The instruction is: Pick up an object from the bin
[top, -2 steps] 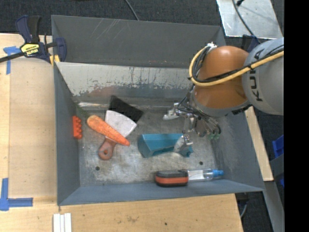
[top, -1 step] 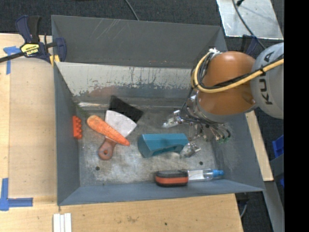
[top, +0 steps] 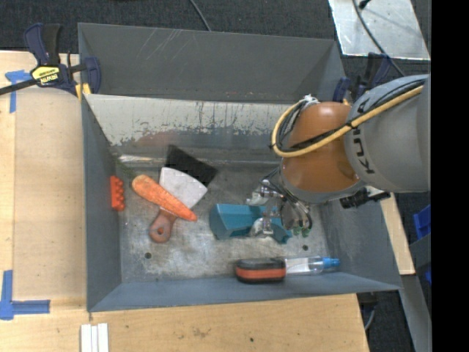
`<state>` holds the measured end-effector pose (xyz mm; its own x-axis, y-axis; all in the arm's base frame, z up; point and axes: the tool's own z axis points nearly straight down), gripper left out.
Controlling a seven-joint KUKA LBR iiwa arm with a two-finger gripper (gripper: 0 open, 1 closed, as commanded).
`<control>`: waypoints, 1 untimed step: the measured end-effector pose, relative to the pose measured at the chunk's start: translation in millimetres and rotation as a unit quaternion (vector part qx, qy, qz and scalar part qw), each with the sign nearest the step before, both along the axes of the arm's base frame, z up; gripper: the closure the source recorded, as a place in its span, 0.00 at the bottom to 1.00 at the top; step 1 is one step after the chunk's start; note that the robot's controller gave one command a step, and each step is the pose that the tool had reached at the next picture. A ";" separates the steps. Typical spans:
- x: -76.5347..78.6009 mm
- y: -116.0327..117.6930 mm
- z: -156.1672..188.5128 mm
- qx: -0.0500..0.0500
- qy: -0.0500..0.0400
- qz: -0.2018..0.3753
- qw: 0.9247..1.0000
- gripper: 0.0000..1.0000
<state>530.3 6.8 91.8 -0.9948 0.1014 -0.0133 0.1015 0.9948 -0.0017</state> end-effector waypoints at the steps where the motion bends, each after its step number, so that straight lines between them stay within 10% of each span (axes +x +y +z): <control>1: 0.0 0.0 -0.1 0.000 0.000 0.000 1.000 1.00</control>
Offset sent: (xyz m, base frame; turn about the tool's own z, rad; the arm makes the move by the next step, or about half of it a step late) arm -0.0108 0.0062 0.0788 0.0042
